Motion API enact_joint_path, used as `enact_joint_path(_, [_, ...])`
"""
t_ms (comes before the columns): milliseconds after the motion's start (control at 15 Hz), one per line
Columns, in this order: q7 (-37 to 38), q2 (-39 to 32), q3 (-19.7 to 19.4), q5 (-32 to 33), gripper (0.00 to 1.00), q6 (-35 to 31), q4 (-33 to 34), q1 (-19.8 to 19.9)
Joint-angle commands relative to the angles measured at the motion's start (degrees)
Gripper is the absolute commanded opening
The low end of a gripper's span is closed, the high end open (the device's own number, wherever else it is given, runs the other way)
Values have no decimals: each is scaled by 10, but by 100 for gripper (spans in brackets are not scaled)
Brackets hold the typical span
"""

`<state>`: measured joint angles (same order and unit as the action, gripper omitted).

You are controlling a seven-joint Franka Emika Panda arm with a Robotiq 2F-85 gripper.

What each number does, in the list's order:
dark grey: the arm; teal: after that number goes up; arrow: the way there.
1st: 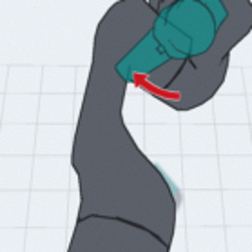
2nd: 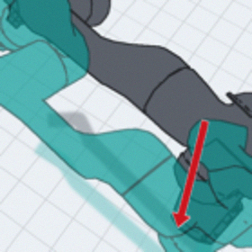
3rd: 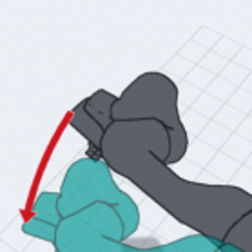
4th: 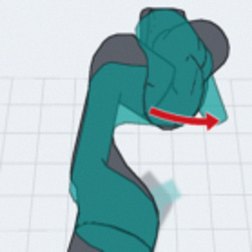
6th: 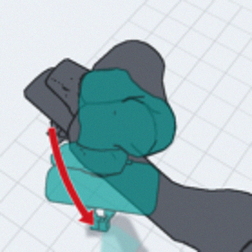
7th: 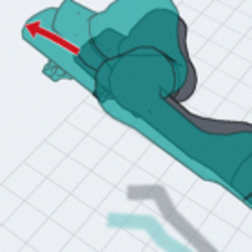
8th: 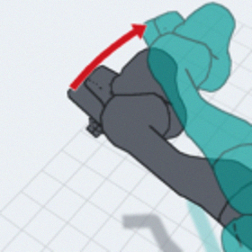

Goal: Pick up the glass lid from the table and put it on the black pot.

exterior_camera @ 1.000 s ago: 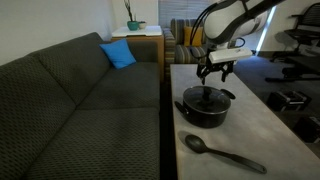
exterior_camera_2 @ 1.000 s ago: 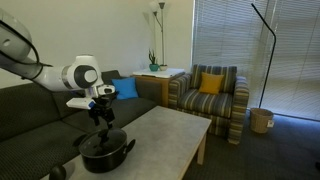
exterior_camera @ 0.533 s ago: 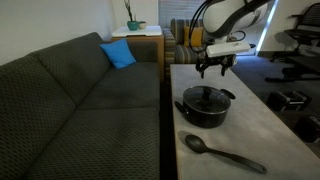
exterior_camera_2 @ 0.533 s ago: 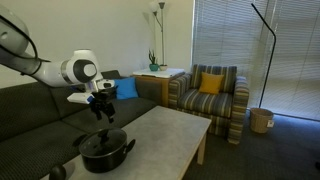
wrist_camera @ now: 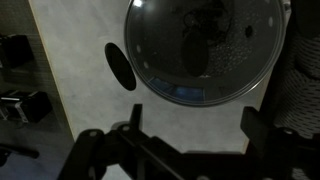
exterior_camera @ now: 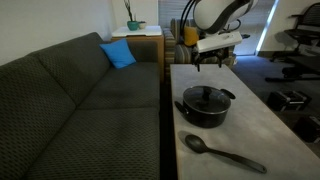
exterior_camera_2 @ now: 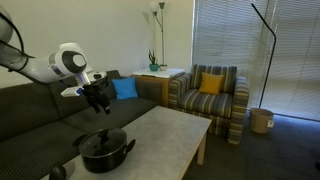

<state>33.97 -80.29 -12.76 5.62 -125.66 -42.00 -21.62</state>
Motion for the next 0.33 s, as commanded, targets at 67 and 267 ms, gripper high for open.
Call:
enact_joint_path(67, [51, 74, -33, 27, 100, -36, -127, -49])
enact_joint_path(267, [80, 108, -50, 40, 100, -62, -195, -78])
